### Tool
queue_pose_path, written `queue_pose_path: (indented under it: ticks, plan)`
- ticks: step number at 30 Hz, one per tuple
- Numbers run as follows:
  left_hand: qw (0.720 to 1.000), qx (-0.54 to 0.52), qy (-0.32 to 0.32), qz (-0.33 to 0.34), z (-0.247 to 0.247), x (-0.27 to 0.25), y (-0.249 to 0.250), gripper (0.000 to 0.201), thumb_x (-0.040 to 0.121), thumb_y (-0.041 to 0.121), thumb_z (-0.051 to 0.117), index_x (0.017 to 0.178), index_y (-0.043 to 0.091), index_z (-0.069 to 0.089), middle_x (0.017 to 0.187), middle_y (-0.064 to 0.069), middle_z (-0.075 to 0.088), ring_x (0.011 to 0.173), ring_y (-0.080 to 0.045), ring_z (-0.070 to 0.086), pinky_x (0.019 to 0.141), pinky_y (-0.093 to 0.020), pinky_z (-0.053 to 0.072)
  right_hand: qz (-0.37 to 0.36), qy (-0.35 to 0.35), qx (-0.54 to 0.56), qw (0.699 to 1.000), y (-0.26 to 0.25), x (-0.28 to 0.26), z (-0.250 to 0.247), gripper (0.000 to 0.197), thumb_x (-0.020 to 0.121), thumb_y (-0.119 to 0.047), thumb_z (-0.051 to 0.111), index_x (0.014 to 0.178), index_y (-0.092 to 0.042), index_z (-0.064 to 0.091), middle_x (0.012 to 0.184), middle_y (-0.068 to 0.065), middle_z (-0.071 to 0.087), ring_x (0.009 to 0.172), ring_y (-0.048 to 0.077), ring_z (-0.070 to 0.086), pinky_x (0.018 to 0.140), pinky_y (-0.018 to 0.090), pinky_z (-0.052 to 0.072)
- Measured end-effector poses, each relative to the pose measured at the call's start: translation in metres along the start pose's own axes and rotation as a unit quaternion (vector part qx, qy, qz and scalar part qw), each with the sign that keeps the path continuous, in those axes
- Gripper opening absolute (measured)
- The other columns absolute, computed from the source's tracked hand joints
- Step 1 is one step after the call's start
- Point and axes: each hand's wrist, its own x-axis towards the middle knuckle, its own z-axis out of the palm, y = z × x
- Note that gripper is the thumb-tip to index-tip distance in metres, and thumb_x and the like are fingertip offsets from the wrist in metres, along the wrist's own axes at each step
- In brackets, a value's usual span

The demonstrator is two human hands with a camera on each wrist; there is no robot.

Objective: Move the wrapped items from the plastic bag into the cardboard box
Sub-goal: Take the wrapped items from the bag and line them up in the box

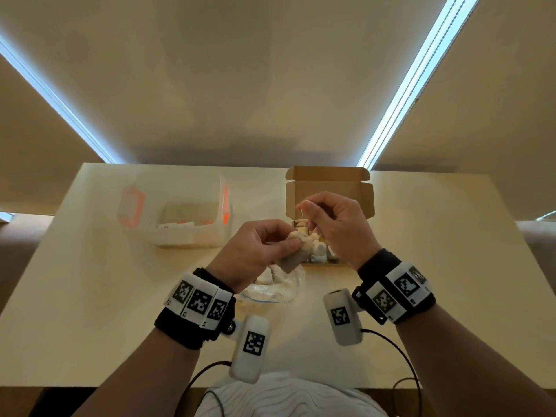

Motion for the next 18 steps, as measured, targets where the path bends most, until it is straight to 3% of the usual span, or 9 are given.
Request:
queue_pose_path:
  ticks: [2,5,6,7,9,13,16,18]
  plan:
    - [0.999,-0.019,0.024,0.029,0.0,0.002,0.002,0.018,0.079,0.018,0.069,0.092,0.006,0.071,0.084,-0.006,0.073,0.078,-0.017,0.068,0.073,-0.027,0.055,0.014,-0.028,-0.01,0.999,0.007,-0.003,0.003,0.012,0.097,-0.014,0.059,0.093,-0.023,0.068,0.073,-0.001,0.066,0.06,0.004,0.058,0.058,0.02,0.05]
    - [0.992,-0.101,0.059,0.04,-0.001,0.007,0.002,0.03,0.077,0.021,0.075,0.097,-0.001,0.07,0.094,-0.019,0.07,0.085,-0.03,0.067,0.075,-0.04,0.056,0.059,-0.102,0.014,0.993,0.017,-0.011,0.014,0.018,0.099,-0.009,0.055,0.11,-0.02,0.064,0.088,0.011,0.07,0.069,0.018,0.064,0.07,0.042,0.058]
    - [0.989,-0.127,0.07,0.038,-0.001,0.008,0.002,0.031,0.078,0.021,0.074,0.097,-0.002,0.069,0.097,-0.02,0.067,0.086,-0.032,0.064,0.07,-0.042,0.055,0.063,-0.12,0.033,0.99,0.018,-0.014,0.018,0.023,0.099,-0.005,0.053,0.115,-0.019,0.061,0.091,0.011,0.07,0.072,0.02,0.064,0.074,0.044,0.058]
    - [0.985,-0.147,0.082,0.034,0.0,0.009,0.001,0.029,0.079,0.019,0.071,0.097,-0.003,0.068,0.099,-0.019,0.065,0.087,-0.032,0.062,0.067,-0.041,0.052,0.06,-0.129,0.049,0.989,0.019,-0.017,0.023,0.025,0.099,-0.003,0.051,0.117,-0.018,0.06,0.093,0.011,0.069,0.074,0.02,0.064,0.077,0.043,0.059]
    - [0.979,-0.168,0.116,0.017,0.001,0.01,-0.003,0.023,0.078,0.021,0.07,0.094,0.004,0.072,0.096,-0.013,0.067,0.088,-0.027,0.058,0.07,-0.037,0.047,0.055,-0.126,0.054,0.989,0.018,-0.021,0.03,0.024,0.1,-0.002,0.049,0.114,-0.018,0.059,0.089,0.012,0.066,0.076,0.019,0.064,0.077,0.04,0.058]
    - [0.964,-0.187,0.187,-0.006,0.004,0.01,-0.006,0.014,0.073,0.027,0.07,0.085,0.019,0.073,0.084,0.004,0.07,0.079,-0.014,0.056,0.072,-0.032,0.036,0.046,-0.114,-0.043,0.991,0.017,-0.029,0.037,0.018,0.102,-0.007,0.046,0.109,-0.021,0.057,0.08,-0.007,0.064,0.068,0.01,0.06,0.07,0.038,0.056]
    - [0.955,-0.198,0.22,-0.019,0.005,0.013,-0.009,0.009,0.073,0.029,0.07,0.079,0.024,0.074,0.081,0.008,0.07,0.08,-0.011,0.056,0.074,-0.033,0.034,0.031,-0.142,-0.13,0.981,0.012,-0.033,0.038,0.021,0.103,-0.013,0.045,0.12,-0.023,0.053,0.083,-0.014,0.061,0.067,0.006,0.058,0.068,0.033,0.054]
    - [0.95,-0.211,0.228,-0.026,0.005,0.015,-0.009,0.012,0.074,0.031,0.069,0.083,0.023,0.073,0.084,0.005,0.07,0.085,-0.013,0.057,0.079,-0.034,0.035,0.027,-0.169,-0.176,0.969,0.01,-0.036,0.039,0.029,0.102,-0.016,0.046,0.129,-0.025,0.049,0.089,-0.016,0.061,0.072,0.003,0.058,0.067,0.023,0.051]
